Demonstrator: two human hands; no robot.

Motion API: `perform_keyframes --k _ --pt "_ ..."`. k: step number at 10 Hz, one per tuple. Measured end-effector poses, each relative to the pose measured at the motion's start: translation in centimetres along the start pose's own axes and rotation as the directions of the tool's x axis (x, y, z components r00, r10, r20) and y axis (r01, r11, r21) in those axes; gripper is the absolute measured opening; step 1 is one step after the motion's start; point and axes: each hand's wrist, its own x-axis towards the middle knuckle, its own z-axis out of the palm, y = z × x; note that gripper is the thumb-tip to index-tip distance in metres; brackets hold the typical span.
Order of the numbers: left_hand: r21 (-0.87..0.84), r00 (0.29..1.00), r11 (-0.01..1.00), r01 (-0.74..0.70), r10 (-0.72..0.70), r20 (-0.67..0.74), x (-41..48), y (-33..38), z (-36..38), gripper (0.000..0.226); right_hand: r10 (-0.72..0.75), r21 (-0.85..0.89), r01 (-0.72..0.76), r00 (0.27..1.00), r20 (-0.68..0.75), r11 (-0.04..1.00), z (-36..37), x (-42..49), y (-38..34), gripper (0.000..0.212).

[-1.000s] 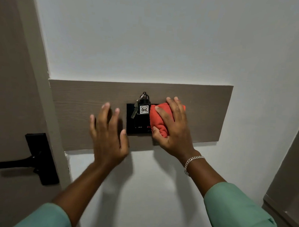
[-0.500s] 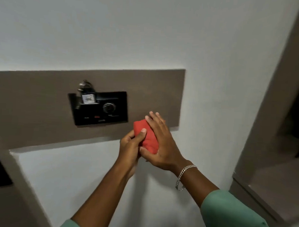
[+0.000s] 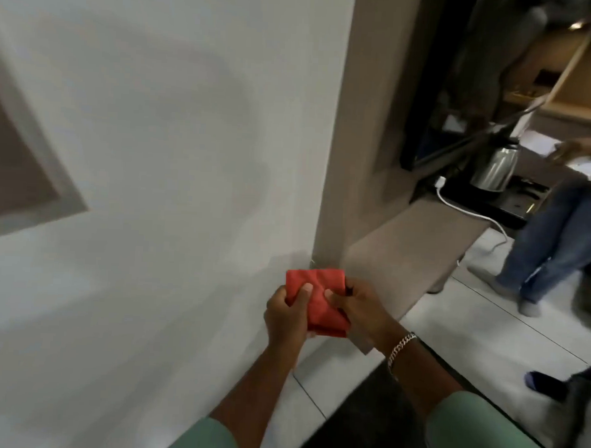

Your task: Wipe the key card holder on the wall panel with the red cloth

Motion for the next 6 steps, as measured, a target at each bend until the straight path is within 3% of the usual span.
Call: perform_keyframes --k 1,2,3,4,5,6 --pt "0.041 0.988 0.996 0.08 -0.084 0.129 2.6 -3.4 6.8 0.025 -0.027 -0.384 -0.041 0.985 -0.172 0.922 -4.7 5.0 2.9 0.019" --pt "-0.036 0.949 0.985 0.166 -0.15 0.276 4.0 -5.1 9.3 0.036 -0.049 -0.527 -0.053 0.983 -0.178 0.848 -7.1 8.6 4.3 0.024" --pt "0.047 0.926 0.987 0.155 -0.162 0.34 6.0 -7.0 9.5 0.065 0.021 -0.677 -0.09 0.994 -0.109 0.731 -9.1 13.0 6.2 0.026" --pt "0.165 0.935 0.984 0.073 -0.125 0.333 7.4 -7.5 8.0 0.07 0.066 -0.726 -0.11 0.994 -0.089 0.679 -9.3 14.7 7.1 0.027" --pt "0.371 0.961 0.917 -0.148 0.045 0.272 8.8 -6.1 5.5 0.063 -0.006 -0.751 -0.131 0.984 -0.178 0.647 -8.4 15.7 7.6 0.037" --pt "0.466 0.948 0.837 -0.285 0.176 0.264 9.3 -4.8 4.0 0.059 -0.111 -0.756 -0.176 0.943 -0.313 0.631 -7.9 15.3 7.4 0.044"
